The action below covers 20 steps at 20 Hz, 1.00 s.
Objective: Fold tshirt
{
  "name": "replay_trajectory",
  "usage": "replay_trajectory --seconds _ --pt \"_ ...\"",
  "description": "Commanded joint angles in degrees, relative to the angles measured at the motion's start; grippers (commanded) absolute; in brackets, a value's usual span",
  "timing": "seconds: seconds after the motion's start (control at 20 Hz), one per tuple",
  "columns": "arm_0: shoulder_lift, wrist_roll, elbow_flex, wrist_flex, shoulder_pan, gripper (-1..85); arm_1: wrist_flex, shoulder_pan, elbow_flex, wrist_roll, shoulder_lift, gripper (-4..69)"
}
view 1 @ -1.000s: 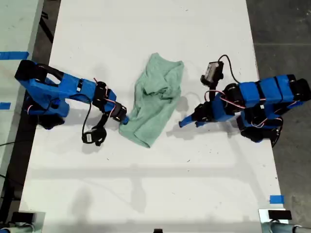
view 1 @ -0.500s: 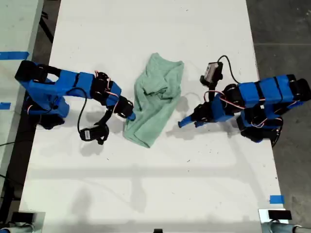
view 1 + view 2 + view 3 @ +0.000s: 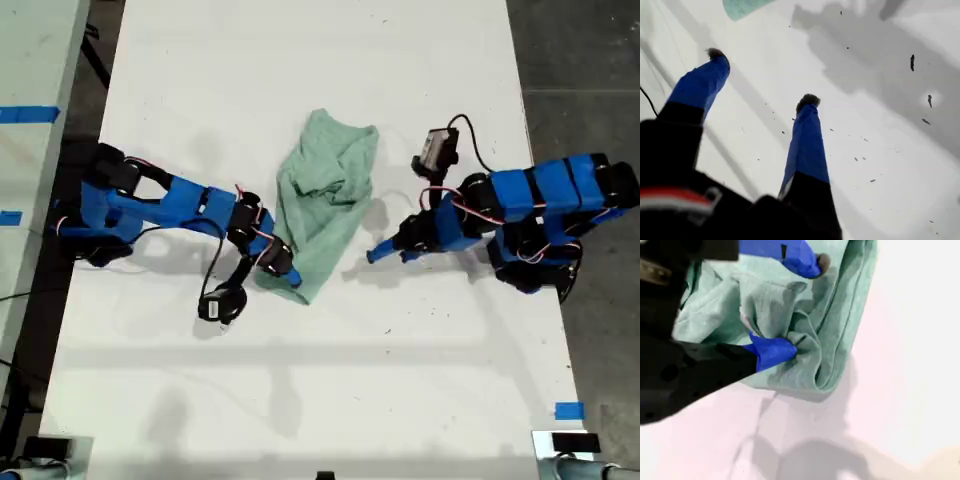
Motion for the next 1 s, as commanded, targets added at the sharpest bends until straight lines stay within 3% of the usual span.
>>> replay_trajectory --seconds 0.0,0.15,0.25,0.65,0.95 --pt "5.8 -0.53 -4.57 6.5 -0.53 21.6 -1.05 -1.41 -0.62 0.09 0.88 26.7" --pt "20.65 -0.44 0.0 15.21 0.62 20.6 -0.35 -1.58 -0.26 0.44 2.02 26.7" --pt "33.49 -0.62 8.61 15.64 1.58 19.7 -0.18 -1.67 0.35 0.53 2.9 26.7" --pt "93.08 -14.06 69.35 2.55 2.29 16.8 2.11 -1.58 2.2 1.67 5.89 26.9" --pt "96.5 -14.59 73.56 4.04 1.76 17.1 3.16 -1.41 3.69 2.81 7.91 27.0"
